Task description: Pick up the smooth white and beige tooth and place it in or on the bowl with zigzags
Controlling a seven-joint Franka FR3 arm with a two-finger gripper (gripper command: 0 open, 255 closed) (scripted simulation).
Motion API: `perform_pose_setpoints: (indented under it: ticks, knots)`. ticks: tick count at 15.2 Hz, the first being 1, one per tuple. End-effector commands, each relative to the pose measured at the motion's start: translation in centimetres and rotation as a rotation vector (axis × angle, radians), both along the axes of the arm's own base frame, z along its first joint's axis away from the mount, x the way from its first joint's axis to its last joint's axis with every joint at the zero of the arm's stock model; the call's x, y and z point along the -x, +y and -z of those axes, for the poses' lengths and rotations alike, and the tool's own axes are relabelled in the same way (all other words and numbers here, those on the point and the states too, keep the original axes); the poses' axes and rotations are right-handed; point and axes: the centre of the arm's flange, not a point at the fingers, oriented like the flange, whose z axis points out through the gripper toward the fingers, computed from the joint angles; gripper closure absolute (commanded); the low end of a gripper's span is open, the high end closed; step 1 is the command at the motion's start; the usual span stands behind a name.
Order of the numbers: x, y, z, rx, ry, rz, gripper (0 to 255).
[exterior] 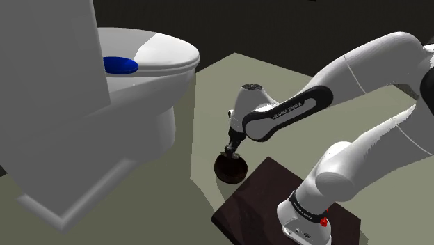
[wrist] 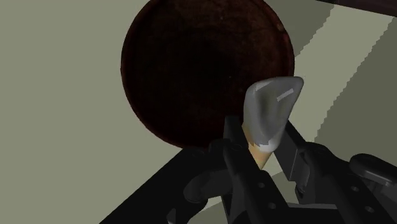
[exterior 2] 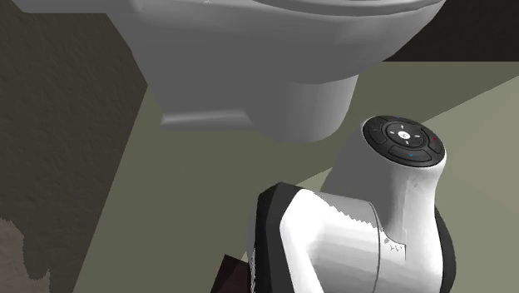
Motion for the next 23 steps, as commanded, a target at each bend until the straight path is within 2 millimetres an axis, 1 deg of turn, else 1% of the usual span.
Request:
perform_pose_setpoints:
  ticks: [1,2,16,23]
  knots:
    - [1.0,-2.4,-0.3,-0.001,0.000,-0.002,255]
    - [1.5,-3.7,-0.3,-0.001,0.000,-0.002,255]
    - [1.5,-3.7,7.1,-0.001,0.000,-0.002,255]
    - [1.5,-3.7,7.3,-0.001,0.000,-0.002,255]
